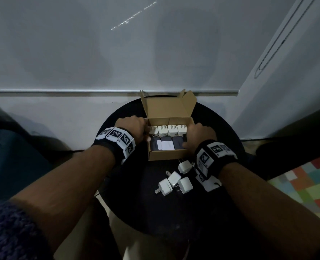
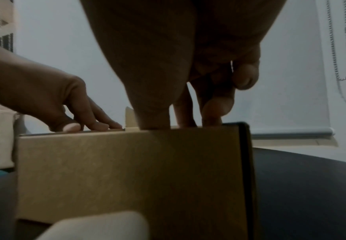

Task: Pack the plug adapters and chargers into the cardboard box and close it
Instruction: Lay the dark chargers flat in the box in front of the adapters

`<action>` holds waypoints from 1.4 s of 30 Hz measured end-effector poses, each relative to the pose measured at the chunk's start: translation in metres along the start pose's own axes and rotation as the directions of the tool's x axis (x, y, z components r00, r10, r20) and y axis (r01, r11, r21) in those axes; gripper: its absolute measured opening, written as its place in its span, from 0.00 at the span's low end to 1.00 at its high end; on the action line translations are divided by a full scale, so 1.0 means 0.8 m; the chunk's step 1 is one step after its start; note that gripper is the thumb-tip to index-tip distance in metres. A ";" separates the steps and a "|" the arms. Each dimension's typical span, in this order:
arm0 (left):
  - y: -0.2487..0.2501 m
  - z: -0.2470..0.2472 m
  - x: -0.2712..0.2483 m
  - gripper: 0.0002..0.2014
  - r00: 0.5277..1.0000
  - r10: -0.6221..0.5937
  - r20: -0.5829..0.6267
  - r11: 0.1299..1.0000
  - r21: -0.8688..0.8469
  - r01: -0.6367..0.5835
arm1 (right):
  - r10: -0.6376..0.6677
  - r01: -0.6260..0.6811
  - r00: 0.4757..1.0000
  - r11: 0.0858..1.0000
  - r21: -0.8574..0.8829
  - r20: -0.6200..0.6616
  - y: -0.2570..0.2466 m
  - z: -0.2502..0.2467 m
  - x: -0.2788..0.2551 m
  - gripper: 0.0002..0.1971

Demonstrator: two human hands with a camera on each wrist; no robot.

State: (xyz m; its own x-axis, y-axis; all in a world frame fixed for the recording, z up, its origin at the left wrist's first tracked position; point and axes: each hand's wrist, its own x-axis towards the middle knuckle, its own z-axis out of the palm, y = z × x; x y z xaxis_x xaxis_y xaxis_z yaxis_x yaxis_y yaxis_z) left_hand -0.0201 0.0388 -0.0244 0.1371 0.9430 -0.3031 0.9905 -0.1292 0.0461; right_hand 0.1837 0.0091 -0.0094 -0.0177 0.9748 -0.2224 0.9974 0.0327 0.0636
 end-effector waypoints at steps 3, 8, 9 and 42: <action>0.000 0.000 -0.002 0.21 1.000 0.001 -0.007 1.000 -0.011 -0.001 | -0.009 0.008 0.999 0.999 0.038 0.038 0.001 0.006 0.004 0.12; 0.004 -0.004 -0.004 0.23 1.000 0.000 -0.010 1.000 -0.024 0.000 | 0.015 -0.018 1.000 0.994 0.108 0.024 0.013 0.006 0.001 0.12; 0.004 -0.004 -0.004 0.23 1.000 0.003 -0.007 1.000 -0.028 -0.003 | 0.020 -0.027 0.999 0.990 0.141 0.047 0.018 0.005 0.001 0.12; 0.005 -0.004 -0.002 0.23 1.000 -0.010 0.018 1.000 -0.006 0.011 | -0.108 0.122 0.992 0.752 0.648 -0.061 0.024 -0.055 -0.039 0.28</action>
State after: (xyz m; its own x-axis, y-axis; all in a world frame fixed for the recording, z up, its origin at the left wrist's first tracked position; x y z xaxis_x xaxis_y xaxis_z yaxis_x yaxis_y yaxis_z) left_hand -0.0165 0.0375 -0.0209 0.1269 0.9387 -0.3205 0.9919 -0.1173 0.0491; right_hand 0.2001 -0.0109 0.0414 -0.1297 0.9771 -0.1685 0.7926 0.0001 -0.6097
